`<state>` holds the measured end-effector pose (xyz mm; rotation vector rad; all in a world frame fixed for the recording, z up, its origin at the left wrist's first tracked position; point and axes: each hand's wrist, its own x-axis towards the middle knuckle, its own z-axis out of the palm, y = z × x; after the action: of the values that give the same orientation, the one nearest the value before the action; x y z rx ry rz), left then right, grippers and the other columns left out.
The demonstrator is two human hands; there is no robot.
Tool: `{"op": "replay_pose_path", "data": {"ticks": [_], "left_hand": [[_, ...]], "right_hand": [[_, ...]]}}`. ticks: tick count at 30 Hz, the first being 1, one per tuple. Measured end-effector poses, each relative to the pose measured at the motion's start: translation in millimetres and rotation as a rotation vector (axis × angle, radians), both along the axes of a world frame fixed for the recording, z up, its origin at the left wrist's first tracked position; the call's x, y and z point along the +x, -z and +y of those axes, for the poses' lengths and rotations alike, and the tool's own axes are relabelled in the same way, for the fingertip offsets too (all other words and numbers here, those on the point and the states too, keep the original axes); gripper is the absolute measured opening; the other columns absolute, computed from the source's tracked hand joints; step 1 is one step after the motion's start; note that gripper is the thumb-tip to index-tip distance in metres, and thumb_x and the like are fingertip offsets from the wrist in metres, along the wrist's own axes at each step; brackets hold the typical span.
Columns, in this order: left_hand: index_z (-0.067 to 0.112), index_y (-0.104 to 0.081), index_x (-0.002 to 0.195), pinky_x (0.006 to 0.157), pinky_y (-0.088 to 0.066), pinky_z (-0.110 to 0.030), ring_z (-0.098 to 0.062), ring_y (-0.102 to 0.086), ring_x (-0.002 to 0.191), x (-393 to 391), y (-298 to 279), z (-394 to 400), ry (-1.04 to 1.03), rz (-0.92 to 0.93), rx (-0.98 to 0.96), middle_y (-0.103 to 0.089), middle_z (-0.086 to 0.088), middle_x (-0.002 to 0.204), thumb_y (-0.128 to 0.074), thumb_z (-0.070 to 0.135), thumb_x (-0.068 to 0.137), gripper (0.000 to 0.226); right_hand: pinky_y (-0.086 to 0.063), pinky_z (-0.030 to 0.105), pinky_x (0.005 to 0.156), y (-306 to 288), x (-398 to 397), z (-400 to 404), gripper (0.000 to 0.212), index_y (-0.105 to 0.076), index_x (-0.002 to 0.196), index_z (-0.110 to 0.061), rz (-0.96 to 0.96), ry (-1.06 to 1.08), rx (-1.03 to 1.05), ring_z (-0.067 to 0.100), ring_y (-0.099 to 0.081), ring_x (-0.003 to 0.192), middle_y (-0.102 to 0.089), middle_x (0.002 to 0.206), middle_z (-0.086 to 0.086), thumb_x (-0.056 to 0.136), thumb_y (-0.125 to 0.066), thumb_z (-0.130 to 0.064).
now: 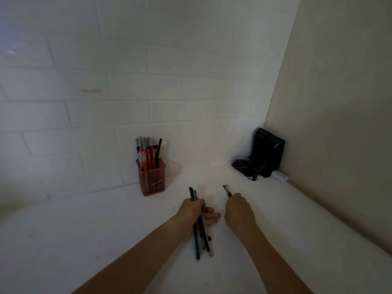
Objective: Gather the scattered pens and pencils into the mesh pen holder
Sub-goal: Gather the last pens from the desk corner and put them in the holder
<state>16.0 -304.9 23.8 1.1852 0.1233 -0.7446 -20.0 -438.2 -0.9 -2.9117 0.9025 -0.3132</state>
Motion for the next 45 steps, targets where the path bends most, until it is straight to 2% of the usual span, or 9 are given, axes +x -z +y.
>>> {"op": "replay_pose_path", "data": {"ticks": [4, 9, 13, 18, 22, 28, 34, 39, 45], "left_hand": [[-0.002, -0.049, 0.103, 0.056, -0.063, -0.041, -0.035, -0.073, 0.065, 0.9, 4.7, 2.4, -0.028, -0.01, -0.044, -0.065, -0.024, 0.081, -0.045, 0.01, 0.103, 0.013], [-0.003, -0.051, 0.112, 0.064, -0.061, -0.041, -0.034, -0.069, 0.074, 4.2, -1.0, 7.7, -0.114, 0.043, -0.092, -0.067, -0.029, 0.108, -0.045, 0.018, 0.104, 0.022], [-0.006, -0.063, 0.108, 0.065, -0.055, -0.036, -0.031, -0.064, 0.071, 12.0, -2.0, 8.2, -0.271, 0.097, -0.084, -0.069, -0.022, 0.088, -0.048, 0.022, 0.103, 0.033], [0.005, -0.07, 0.097, 0.102, -0.048, -0.046, -0.032, -0.064, 0.093, 4.5, 6.9, 9.1, -0.314, 0.204, -0.38, -0.07, -0.018, 0.092, -0.051, 0.067, 0.088, 0.065], [-0.007, -0.066, 0.107, 0.083, -0.06, -0.042, -0.032, -0.07, 0.085, 7.8, 14.8, 18.6, -0.306, -0.005, -0.215, -0.071, -0.02, 0.088, -0.076, 0.042, 0.082, 0.056], [0.0, -0.059, 0.099, 0.074, -0.062, -0.035, -0.03, -0.071, 0.076, 12.9, -7.2, 27.0, -0.426, -0.226, -0.255, -0.068, -0.02, 0.084, -0.077, 0.02, 0.084, 0.031], [0.005, -0.054, 0.086, 0.053, -0.056, -0.028, -0.017, -0.061, 0.051, 27.6, -70.5, 47.9, -0.503, -0.647, -0.194, -0.059, -0.009, 0.062, -0.075, 0.01, 0.085, 0.022], [0.02, -0.051, 0.071, 0.06, -0.05, -0.042, -0.019, -0.052, 0.059, 63.2, -118.0, 66.8, -0.477, -1.035, -0.012, -0.052, 0.002, 0.062, -0.074, 0.017, 0.085, 0.027], [0.023, -0.057, 0.073, 0.073, -0.057, -0.057, -0.044, -0.068, 0.078, 100.8, -143.2, 78.4, -0.489, -1.105, 0.07, -0.064, -0.023, 0.076, -0.077, 0.025, 0.08, 0.021]], "right_hand": [[-0.049, 0.03, 0.079, -7.3, 0.3, 0.3, 0.027, -0.051, 0.12, -0.001, 0.01, -0.027, 0.159, 0.024, -0.064, 0.105, -0.06, 0.122, 0.013, 0.102, -0.038, -0.018], [-0.042, 0.027, 0.067, -28.8, 0.2, 18.8, 0.037, -0.053, 0.113, -0.001, -0.04, -0.135, 0.463, 0.023, -0.055, 0.081, -0.064, 0.111, 0.017, 0.102, -0.041, -0.034], [-0.047, 0.035, 0.07, -30.5, -1.9, 56.3, 0.031, -0.051, 0.101, -0.008, -0.091, -0.261, 0.465, 0.027, -0.059, 0.08, -0.064, 0.101, 0.015, 0.102, -0.036, -0.036], [-0.048, 0.038, 0.076, -22.0, 1.7, 82.2, 0.035, -0.051, 0.114, -0.01, -0.104, -0.261, 0.294, 0.029, -0.064, 0.096, -0.062, 0.112, 0.009, 0.102, -0.034, -0.038], [-0.051, 0.03, 0.074, -9.5, 1.4, 93.1, 0.038, -0.05, 0.121, -0.015, -0.175, -0.367, 0.221, 0.019, -0.062, 0.09, -0.058, 0.109, 0.002, 0.102, -0.035, -0.045], [-0.044, 0.019, 0.072, -9.8, 0.5, 103.1, 0.01, -0.055, 0.104, -0.017, -0.646, -0.473, 0.627, 0.008, -0.056, 0.087, -0.054, 0.096, -0.003, 0.102, -0.045, -0.016], [-0.043, 0.01, 0.082, -47.6, 11.1, 112.2, 0.025, -0.061, 0.115, -0.022, -0.834, -0.602, 0.482, 0.005, -0.054, 0.096, -0.053, 0.107, -0.007, 0.093, -0.058, -0.011], [-0.052, 0.016, 0.067, -102.3, 52.8, 116.8, 0.023, -0.07, 0.107, -0.017, -0.912, -0.631, 0.524, 0.005, -0.064, 0.073, -0.065, 0.091, -0.002, 0.09, -0.063, -0.005], [-0.045, 0.003, 0.066, -127.0, 89.1, 130.8, 0.021, -0.072, 0.107, -0.014, -0.939, -0.633, 0.618, 0.004, -0.066, 0.079, -0.072, 0.092, -0.004, 0.092, -0.059, -0.006]]}}
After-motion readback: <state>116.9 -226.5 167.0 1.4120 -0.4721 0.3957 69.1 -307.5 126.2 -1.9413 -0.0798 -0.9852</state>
